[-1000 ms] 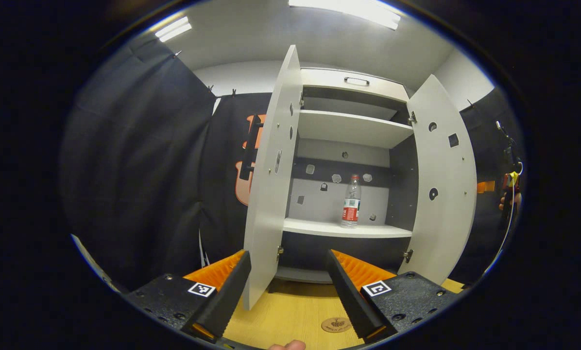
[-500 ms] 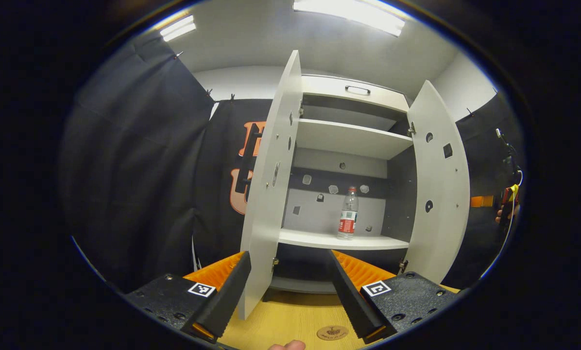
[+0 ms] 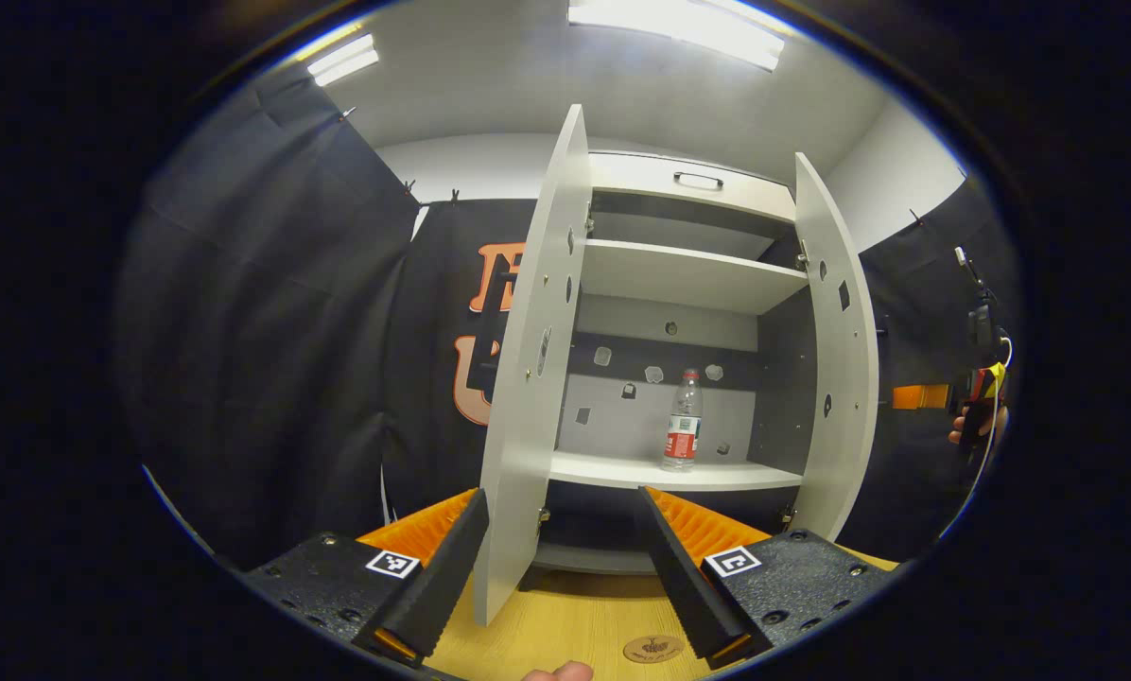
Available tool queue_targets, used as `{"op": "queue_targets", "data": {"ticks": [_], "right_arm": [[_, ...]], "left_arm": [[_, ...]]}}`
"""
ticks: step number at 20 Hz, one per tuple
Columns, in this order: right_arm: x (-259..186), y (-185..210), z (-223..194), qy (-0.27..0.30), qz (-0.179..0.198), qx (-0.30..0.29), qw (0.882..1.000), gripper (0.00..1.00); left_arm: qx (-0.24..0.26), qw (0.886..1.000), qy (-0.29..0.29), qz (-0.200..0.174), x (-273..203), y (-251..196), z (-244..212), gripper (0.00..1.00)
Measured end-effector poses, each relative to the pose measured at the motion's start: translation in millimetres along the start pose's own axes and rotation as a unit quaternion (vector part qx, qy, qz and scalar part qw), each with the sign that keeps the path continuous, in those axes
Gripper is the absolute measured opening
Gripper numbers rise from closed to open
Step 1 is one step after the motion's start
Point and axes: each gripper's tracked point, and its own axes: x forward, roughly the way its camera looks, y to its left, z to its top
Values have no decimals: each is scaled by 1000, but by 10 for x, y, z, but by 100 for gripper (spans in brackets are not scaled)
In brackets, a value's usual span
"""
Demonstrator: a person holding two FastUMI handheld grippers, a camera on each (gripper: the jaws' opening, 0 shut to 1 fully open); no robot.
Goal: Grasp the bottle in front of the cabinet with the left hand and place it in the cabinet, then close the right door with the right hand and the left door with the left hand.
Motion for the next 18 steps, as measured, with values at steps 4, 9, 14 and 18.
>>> {"op": "queue_targets", "data": {"ticks": [4, 9, 14, 18], "right_arm": [[154, 287, -71, 4, 28, -3, 1000, 98], [288, 609, -138, 16, 60, -11, 998, 98], [412, 879, -153, 19, 88, -5, 996, 98], [649, 1069, -243, 29, 96, -9, 995, 98]], "left_arm": [[-16, 1000, 4, 1, 13, 5, 0, 94], [-58, 998, -5, 18, 19, 102, 120, 95], [-58, 996, -11, 63, -37, 477, 234, 94], [-62, 993, -8, 100, -137, 783, 261, 95]]}}
